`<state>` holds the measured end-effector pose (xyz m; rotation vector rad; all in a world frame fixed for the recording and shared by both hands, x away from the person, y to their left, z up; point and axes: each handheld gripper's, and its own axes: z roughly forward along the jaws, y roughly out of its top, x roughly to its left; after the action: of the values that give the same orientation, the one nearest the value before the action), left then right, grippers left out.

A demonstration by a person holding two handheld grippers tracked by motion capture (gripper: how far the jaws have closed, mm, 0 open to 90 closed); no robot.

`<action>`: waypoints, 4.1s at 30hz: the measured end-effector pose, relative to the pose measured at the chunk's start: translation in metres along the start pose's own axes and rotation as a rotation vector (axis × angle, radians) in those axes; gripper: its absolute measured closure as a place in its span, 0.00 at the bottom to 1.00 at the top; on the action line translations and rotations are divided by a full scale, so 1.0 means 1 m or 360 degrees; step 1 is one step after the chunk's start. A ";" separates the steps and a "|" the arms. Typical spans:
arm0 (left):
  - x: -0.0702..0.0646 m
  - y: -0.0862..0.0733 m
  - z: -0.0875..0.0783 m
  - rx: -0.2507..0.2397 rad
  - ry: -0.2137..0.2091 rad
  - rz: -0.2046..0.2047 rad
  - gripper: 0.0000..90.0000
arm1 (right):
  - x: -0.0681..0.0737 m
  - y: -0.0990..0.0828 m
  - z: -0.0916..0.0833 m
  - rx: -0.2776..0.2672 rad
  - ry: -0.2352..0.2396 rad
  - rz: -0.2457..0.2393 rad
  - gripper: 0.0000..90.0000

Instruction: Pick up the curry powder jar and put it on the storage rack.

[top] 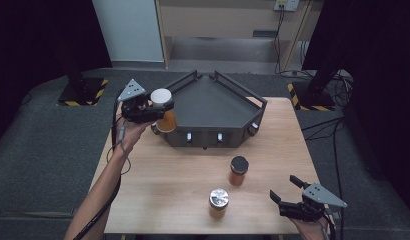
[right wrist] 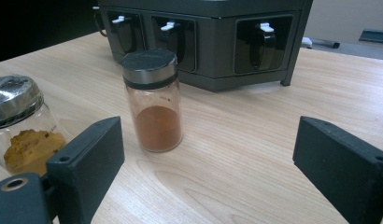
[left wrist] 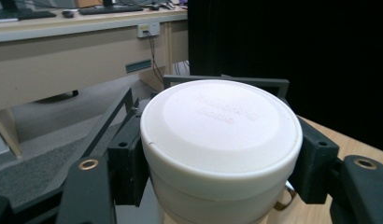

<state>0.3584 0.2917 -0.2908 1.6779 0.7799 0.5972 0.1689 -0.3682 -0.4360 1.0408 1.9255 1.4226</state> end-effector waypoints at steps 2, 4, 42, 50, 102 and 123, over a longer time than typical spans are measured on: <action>-0.004 0.003 0.005 0.0006 0.0042 0.0014 0.37 | 0.000 0.000 0.000 0.0001 0.0001 0.0004 0.10; -0.003 0.005 0.010 0.0006 0.0052 -0.0001 0.37 | 0.000 0.000 0.000 -0.0001 0.0001 0.0002 0.10; 0.001 -0.004 0.078 0.0028 0.0341 -0.0106 0.37 | -0.002 -0.001 -0.001 -0.0004 0.0007 0.0016 0.10; 0.001 -0.011 0.083 0.0029 0.0364 -0.0131 0.37 | -0.002 -0.001 -0.001 -0.0003 0.0009 0.0024 0.10; 0.005 -0.007 0.064 -0.0097 0.0326 -0.0117 0.11 | -0.002 0.000 -0.001 -0.0004 0.0020 0.0013 0.10; -0.011 0.030 0.020 -0.0147 0.0237 -0.0018 0.06 | -0.001 0.000 -0.001 0.0000 0.0026 0.0008 0.10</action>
<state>0.3713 0.2665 -0.2666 1.5570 0.8546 0.7456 0.1690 -0.3695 -0.4356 1.0379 1.9357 1.4378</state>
